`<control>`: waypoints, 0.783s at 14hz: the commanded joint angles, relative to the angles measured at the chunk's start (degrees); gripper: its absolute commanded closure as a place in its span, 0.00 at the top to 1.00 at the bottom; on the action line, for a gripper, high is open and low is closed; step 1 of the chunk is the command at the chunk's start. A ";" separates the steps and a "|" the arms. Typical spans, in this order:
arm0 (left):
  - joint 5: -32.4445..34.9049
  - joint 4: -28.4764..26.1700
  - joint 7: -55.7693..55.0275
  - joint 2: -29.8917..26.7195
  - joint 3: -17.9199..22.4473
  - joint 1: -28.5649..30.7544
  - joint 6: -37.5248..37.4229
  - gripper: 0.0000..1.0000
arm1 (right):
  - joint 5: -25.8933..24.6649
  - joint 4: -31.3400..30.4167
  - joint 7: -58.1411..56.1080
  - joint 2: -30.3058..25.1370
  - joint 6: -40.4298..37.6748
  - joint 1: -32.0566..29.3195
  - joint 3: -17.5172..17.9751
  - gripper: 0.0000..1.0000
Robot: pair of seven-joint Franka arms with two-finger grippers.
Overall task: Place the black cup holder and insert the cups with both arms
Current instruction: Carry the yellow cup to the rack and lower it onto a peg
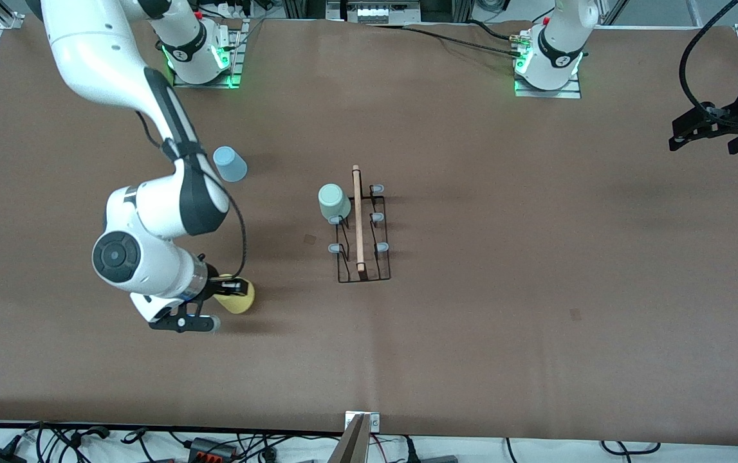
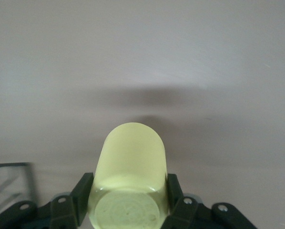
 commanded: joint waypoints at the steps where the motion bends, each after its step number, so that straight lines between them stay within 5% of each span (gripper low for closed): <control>1: -1.67 0.16 1.43 -0.55 0.13 0.42 -0.84 1.00 | 0.51 3.01 3.36 0.52 -1.73 1.39 3.62 0.17; 6: -1.67 0.16 1.52 -0.55 0.13 0.42 -0.84 1.00 | 0.60 2.84 12.58 -0.54 -2.00 2.45 9.77 0.17; 11: -1.67 0.16 1.52 -0.55 0.13 0.42 -0.84 1.00 | 0.69 2.40 15.06 -0.19 -1.73 3.94 11.36 0.17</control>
